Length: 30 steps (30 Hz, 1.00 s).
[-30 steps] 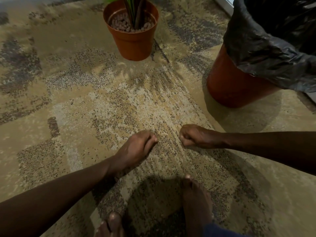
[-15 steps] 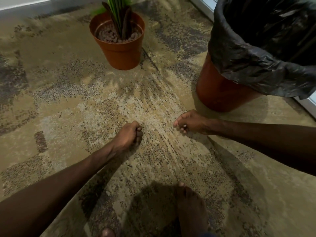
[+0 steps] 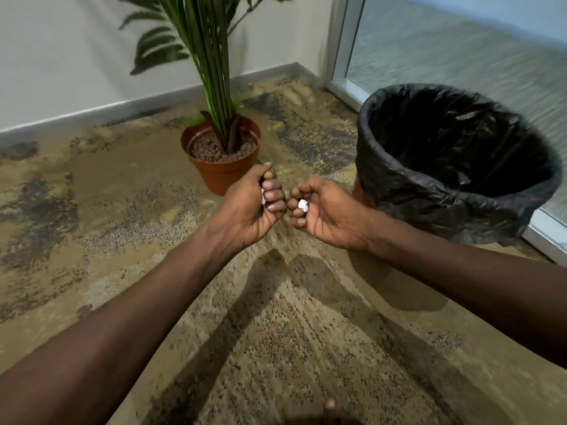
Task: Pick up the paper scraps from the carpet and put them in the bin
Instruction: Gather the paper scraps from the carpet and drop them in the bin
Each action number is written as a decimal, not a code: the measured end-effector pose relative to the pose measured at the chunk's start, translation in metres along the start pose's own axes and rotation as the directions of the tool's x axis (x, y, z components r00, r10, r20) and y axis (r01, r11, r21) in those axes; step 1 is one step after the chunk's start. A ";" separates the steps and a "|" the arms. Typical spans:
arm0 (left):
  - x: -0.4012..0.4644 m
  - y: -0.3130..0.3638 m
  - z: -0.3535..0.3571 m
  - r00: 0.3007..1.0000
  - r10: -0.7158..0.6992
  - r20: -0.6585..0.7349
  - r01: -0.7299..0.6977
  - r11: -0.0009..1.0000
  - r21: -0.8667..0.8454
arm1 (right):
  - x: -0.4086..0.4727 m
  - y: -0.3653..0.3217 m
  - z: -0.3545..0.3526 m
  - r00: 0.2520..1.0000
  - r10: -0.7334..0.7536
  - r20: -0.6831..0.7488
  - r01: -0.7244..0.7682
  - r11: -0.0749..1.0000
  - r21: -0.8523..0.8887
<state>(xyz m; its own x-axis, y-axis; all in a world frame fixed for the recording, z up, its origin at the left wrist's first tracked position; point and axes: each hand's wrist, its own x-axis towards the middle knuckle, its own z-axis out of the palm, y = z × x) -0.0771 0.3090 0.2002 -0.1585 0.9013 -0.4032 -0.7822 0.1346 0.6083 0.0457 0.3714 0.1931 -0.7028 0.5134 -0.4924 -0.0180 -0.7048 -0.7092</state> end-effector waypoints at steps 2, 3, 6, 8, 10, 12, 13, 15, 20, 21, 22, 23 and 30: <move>0.000 0.017 0.028 1.000 0.025 0.012 -0.026 1.000 0.012 | -0.014 -0.024 0.012 0.995 -0.093 -0.045 0.093 0.996 -0.008; 0.001 0.025 0.042 0.999 0.024 0.021 -0.024 0.999 0.026 | -0.021 -0.037 0.015 0.988 -0.139 -0.061 0.138 0.990 -0.027; 0.004 0.039 0.085 0.996 -0.042 0.074 0.033 0.992 0.123 | -0.045 -0.081 0.019 0.957 -0.274 -0.099 0.267 0.960 -0.080; 0.009 0.038 0.118 0.986 -0.104 0.130 0.070 0.968 0.240 | -0.058 -0.115 0.015 0.918 -0.367 -0.147 0.348 0.927 -0.142; 0.019 0.032 0.150 0.979 -0.144 0.146 0.076 0.915 0.397 | -0.069 -0.148 0.002 0.894 -0.406 -0.191 0.344 0.893 -0.289; 0.029 0.022 0.178 0.981 -0.144 0.128 0.048 0.828 0.559 | -0.081 -0.176 -0.016 0.890 -0.386 -0.244 0.227 0.838 -0.497; 0.033 0.016 0.189 0.982 -0.131 0.134 0.016 0.772 0.635 | -0.086 -0.187 -0.026 0.880 -0.379 -0.287 0.139 0.781 -0.608; 0.035 0.007 0.204 0.977 -0.110 0.183 -0.076 0.624 0.778 | -0.092 -0.199 -0.046 0.834 -0.407 -0.373 -0.065 0.598 -0.799; 0.039 -0.002 0.224 0.979 -0.061 0.195 -0.179 0.208 0.962 | -0.095 -0.197 -0.071 0.839 -0.389 -0.381 -0.333 0.188 -0.924; 0.040 -0.002 0.226 0.977 -0.065 0.203 -0.191 0.157 0.969 | -0.094 -0.195 -0.072 0.848 -0.388 -0.360 -0.349 0.101 -0.932; 0.042 -0.002 0.227 0.973 -0.056 0.222 -0.213 0.142 0.967 | -0.094 -0.193 -0.070 0.857 -0.389 -0.338 -0.357 0.024 -0.934; 0.039 0.000 0.226 0.969 -0.035 0.244 -0.236 0.149 0.960 | -0.093 -0.191 -0.067 0.863 -0.390 -0.322 -0.364 -0.037 -0.931; 0.050 0.004 0.209 0.942 0.062 0.330 -0.334 0.275 0.902 | -0.087 -0.190 -0.040 0.717 -0.682 -0.145 -0.427 -0.265 -0.865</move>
<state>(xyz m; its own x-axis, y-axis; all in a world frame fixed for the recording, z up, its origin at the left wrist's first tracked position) 0.0375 0.4407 0.3254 0.0010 0.9932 -0.1167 0.3808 0.1075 0.9184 0.1386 0.4796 0.3505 -0.3886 0.9196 0.0572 0.9196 0.3910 -0.0384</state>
